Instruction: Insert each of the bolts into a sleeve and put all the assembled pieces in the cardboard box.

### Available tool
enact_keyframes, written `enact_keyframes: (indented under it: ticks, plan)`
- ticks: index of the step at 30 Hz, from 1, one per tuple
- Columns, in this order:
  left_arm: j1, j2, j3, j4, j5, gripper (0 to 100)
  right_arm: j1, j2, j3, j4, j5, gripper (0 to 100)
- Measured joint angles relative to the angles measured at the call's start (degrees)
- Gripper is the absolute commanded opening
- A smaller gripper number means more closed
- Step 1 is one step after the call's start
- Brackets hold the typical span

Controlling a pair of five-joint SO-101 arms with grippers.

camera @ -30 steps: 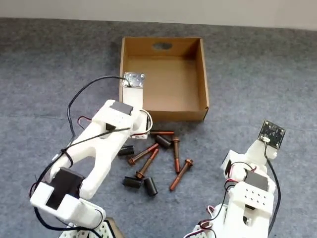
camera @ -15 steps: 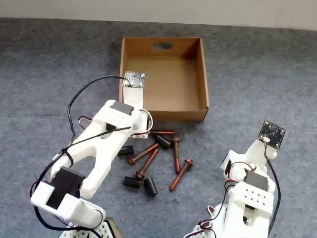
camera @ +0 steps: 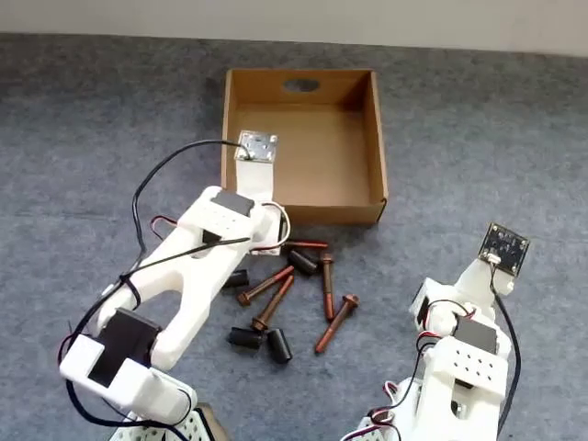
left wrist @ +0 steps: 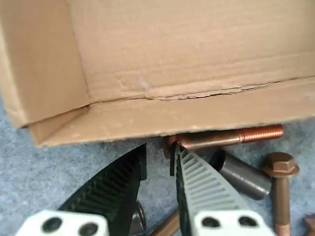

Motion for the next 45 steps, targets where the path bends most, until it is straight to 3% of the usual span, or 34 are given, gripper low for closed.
enact_keyframes:
  ticks: [7, 13, 21, 26, 39, 45]
  plan:
    - [0.1, -0.3, -2.4, 3.7, 0.1, 19, 0.0, 0.0, 0.0, 0.0, 0.0, 0.6]
    - [0.2, -2.6, -2.6, 7.7, 0.0, 20, -0.3, 0.0, 0.0, 0.0, 0.0, 0.6]
    - [0.3, -2.7, 6.8, -9.1, 0.0, 20, -0.4, 0.0, 0.0, 0.0, 0.0, 0.6]
    - [0.1, -2.7, 8.7, -12.3, 0.2, 20, -0.4, 0.0, 0.0, 0.0, 0.0, 0.6]
    - [0.2, -1.2, 8.5, -12.2, 0.4, 2, -0.3, 0.0, 0.0, 0.0, 0.0, 0.6]
    - [-0.4, -1.8, 8.5, -8.0, 0.0, 1, -0.4, 0.0, 0.0, 0.0, 0.0, 0.6]
